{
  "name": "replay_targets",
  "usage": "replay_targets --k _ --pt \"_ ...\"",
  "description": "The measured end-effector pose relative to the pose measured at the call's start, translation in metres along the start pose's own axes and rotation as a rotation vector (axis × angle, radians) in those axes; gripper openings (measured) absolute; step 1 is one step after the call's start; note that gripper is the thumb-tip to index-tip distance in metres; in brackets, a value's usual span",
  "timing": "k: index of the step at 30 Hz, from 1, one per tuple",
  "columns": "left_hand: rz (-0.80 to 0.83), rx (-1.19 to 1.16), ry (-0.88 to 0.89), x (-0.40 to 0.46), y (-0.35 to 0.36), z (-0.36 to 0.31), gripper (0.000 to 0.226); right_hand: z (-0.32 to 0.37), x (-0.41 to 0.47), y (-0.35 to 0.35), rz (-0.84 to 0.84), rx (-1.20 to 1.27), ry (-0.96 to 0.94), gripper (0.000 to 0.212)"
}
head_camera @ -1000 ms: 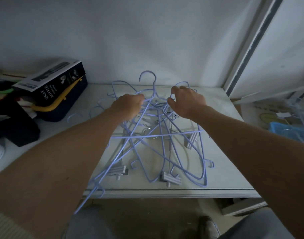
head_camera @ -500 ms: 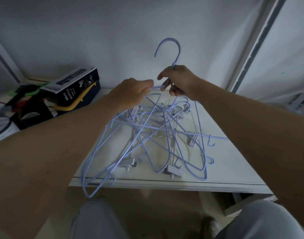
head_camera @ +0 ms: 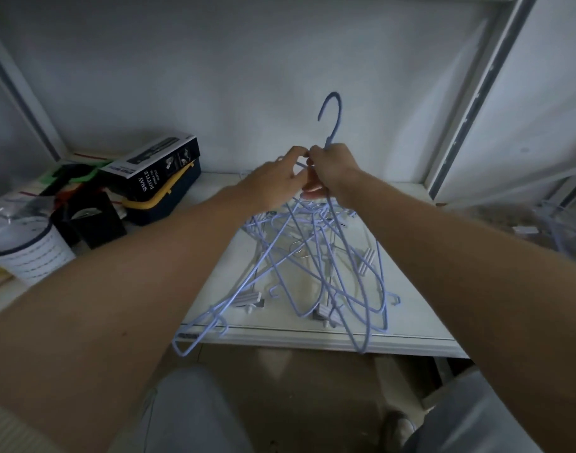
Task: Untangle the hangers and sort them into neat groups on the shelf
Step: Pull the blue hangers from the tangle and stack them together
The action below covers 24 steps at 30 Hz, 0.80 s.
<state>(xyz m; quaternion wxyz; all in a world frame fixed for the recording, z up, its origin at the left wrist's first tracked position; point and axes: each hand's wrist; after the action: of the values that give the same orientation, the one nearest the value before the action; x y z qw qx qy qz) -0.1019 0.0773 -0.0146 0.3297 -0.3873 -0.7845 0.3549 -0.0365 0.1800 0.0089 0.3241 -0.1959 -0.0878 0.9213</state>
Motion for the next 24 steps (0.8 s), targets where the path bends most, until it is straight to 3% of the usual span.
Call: replay_targets --k 5,9,12,16,20,24 --pt "0.022 -0.101 -0.065 -0.010 0.003 -0.008 0.060 0.002 -0.008 0.020 0.004 -0.113 -0.032 0.039" --pt "-0.024 -0.067 -0.151 -0.013 0.005 -0.009 0.029 0.006 -0.013 0.033 0.041 -0.173 -0.067 0.037" --pt "-0.204 -0.089 -0.205 -0.023 0.008 0.002 0.023 0.005 -0.011 0.033 0.069 -0.275 -0.101 0.041" --pt "-0.475 -0.090 -0.166 -0.035 0.003 0.024 0.031 -0.017 0.009 0.019 -0.006 -0.362 -0.085 0.019" --pt "-0.529 -0.103 -0.254 -0.034 -0.004 0.042 0.028 -0.051 0.031 0.005 -0.148 -0.583 -0.077 0.022" --pt "-0.490 -0.094 -0.297 -0.029 0.000 0.055 0.032 -0.082 0.052 0.003 -0.181 -0.697 -0.095 0.031"
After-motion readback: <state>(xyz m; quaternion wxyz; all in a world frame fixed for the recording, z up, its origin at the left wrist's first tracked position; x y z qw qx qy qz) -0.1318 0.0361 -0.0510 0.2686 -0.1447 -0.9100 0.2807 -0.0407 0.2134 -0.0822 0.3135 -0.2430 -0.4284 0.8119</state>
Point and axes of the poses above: each hand's wrist, its own x-axis towards the middle knuckle, its own y-axis out of the palm, z = x × y, and after that the axes turned 11 degrees about y, right-handed
